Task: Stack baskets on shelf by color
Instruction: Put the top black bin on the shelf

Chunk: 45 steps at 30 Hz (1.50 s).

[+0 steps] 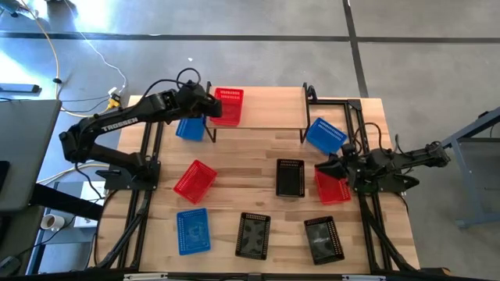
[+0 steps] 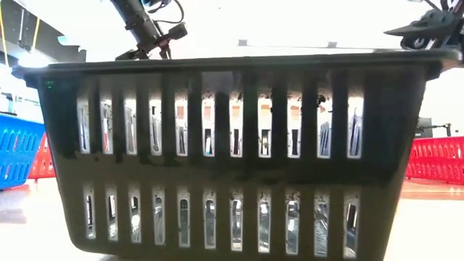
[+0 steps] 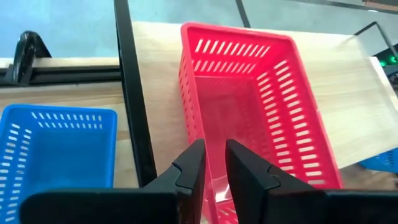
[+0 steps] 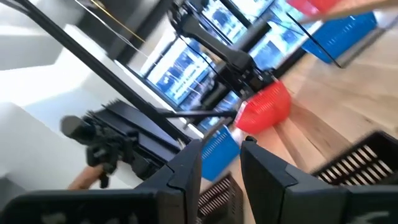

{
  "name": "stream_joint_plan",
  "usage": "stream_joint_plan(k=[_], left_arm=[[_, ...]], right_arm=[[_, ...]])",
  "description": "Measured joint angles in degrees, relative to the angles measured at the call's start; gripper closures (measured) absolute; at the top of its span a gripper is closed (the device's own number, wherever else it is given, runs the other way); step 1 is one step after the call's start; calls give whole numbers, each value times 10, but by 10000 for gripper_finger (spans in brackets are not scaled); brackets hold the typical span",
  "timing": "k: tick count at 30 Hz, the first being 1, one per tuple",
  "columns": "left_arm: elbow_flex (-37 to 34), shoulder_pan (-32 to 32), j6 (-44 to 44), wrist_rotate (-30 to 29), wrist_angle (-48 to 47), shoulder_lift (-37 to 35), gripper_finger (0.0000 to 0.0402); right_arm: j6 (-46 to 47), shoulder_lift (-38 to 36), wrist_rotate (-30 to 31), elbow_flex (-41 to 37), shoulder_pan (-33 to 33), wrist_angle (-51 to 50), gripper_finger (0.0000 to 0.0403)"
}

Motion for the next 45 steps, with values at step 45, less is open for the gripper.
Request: stream_joint_plan(k=[45], left_arm=[[0, -108, 285, 112, 31, -90, 346]], right_arm=[[378, 457, -35, 341, 0, -327, 304]])
